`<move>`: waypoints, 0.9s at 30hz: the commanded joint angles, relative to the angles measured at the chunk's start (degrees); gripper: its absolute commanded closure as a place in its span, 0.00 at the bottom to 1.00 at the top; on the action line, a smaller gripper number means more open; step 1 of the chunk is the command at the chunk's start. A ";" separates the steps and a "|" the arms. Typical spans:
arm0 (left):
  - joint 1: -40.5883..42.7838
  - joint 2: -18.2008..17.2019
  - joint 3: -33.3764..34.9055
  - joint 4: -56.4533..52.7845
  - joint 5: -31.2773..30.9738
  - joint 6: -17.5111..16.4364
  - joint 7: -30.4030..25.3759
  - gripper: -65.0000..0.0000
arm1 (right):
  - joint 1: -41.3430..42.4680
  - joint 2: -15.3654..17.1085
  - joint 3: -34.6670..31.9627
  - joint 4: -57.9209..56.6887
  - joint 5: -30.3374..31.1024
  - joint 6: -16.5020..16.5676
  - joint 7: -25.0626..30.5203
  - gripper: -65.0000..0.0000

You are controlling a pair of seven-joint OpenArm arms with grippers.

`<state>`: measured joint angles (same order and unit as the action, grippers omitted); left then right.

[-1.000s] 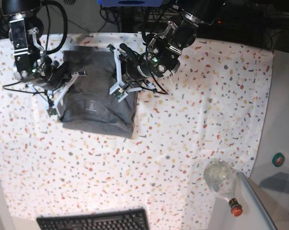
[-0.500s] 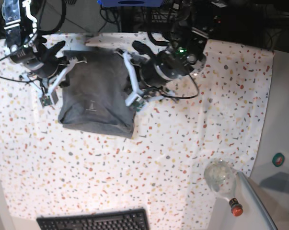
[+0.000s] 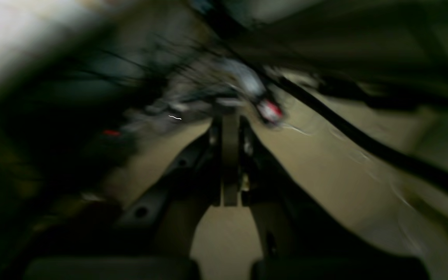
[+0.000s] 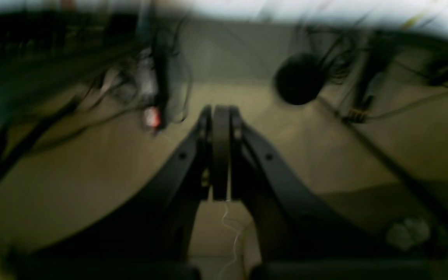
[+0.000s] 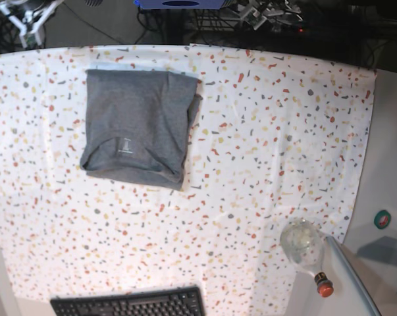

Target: Layout the t-shirt on the table in an organized manner, then fold the t-shirt properly

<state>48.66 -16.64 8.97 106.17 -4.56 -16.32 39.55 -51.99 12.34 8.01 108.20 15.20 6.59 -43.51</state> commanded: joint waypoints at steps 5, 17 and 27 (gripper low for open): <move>-4.84 -0.10 5.14 -17.16 0.12 0.45 -5.31 1.00 | 6.76 0.63 -14.21 -18.05 0.58 0.49 4.25 1.00; -25.85 9.57 9.80 -77.82 0.73 0.54 -38.10 1.00 | 33.57 -2.62 -40.32 -85.30 0.75 0.14 36.96 1.00; -36.84 9.39 9.80 -101.03 0.65 0.54 -68.25 1.00 | 34.54 -5.26 -29.07 -102.27 0.75 -0.04 71.33 1.00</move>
<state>10.94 -7.46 18.70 5.54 -4.47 -15.16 -28.84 -16.67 6.48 -20.82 6.09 16.08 6.48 27.46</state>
